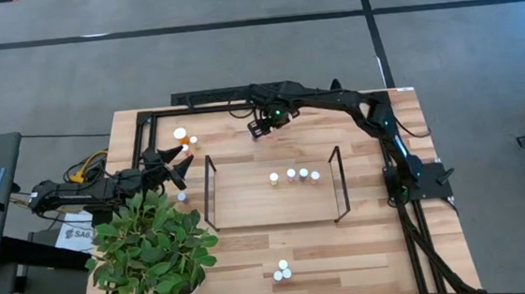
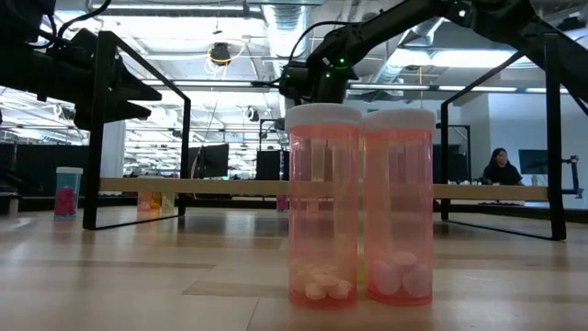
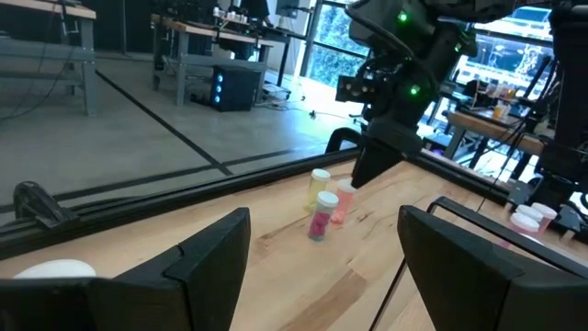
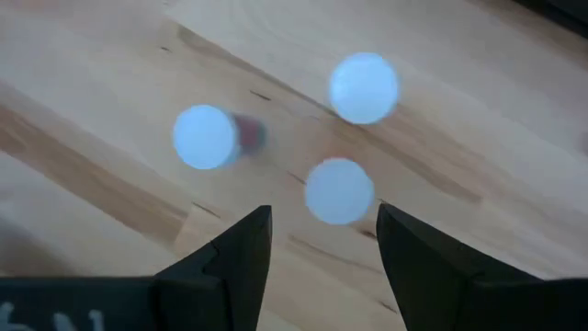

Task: Pick and place medicine bottles onto shelf by color
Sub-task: Put the orange pill bottle on the shelf

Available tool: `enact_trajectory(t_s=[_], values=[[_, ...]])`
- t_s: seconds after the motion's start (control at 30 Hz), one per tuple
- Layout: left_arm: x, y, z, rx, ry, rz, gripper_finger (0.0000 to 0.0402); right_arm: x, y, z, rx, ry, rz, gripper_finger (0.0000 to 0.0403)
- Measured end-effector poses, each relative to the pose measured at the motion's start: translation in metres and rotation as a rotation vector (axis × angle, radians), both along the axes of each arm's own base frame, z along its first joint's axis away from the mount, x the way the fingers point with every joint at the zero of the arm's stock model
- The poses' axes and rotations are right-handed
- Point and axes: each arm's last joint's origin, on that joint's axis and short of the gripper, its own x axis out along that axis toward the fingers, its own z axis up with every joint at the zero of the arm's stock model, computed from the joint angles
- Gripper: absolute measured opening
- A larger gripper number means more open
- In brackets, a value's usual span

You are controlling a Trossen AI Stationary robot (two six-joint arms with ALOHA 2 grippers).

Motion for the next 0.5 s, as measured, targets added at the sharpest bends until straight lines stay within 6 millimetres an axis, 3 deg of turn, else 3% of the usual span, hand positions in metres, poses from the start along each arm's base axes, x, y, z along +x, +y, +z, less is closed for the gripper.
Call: enact_trajectory(t_s=[0.5], values=[[0.0000,0.0000,-0.0001,0.000,0.000,-0.001,0.0265,0.0022,-0.0033,0.0014,-0.038,-0.023,0.043,0.0219]])
